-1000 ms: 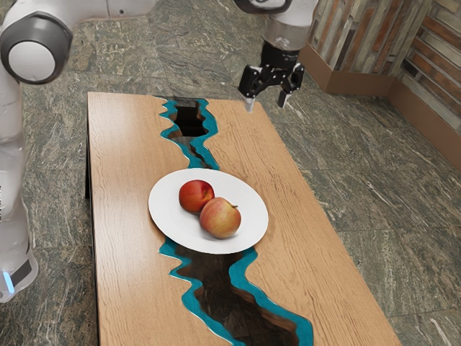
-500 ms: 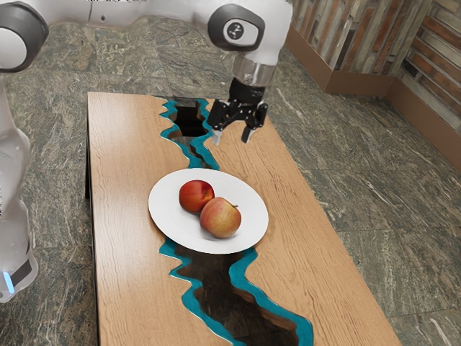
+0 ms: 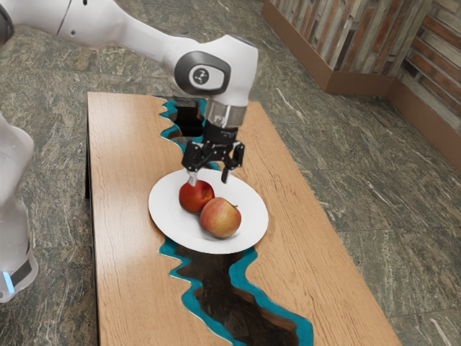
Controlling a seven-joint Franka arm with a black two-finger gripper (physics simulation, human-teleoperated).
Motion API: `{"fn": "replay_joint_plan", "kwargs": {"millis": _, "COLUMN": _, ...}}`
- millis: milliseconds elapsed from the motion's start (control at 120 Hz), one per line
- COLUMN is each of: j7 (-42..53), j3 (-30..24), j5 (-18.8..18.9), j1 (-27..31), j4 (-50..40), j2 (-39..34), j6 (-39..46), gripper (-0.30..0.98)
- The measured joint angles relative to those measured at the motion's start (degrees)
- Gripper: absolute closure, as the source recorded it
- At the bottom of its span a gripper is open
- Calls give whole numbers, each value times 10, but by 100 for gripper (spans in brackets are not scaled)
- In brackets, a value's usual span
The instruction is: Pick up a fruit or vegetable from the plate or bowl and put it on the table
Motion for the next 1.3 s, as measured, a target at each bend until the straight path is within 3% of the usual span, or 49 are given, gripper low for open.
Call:
{"fn": "replay_joint_plan", "kwargs": {"millis": 1167, "j7": 32, "j3": 33, "j5": -41, "j1": -7, "j4": -70, "j2": 17, "j6": 34, "gripper": 0}}
{"fn": "replay_joint_plan", "kwargs": {"millis": 1300, "j7": 34, "j3": 33, "j5": -45, "j1": -15, "j4": -69, "j2": 16, "j6": 39, "gripper": 15}}
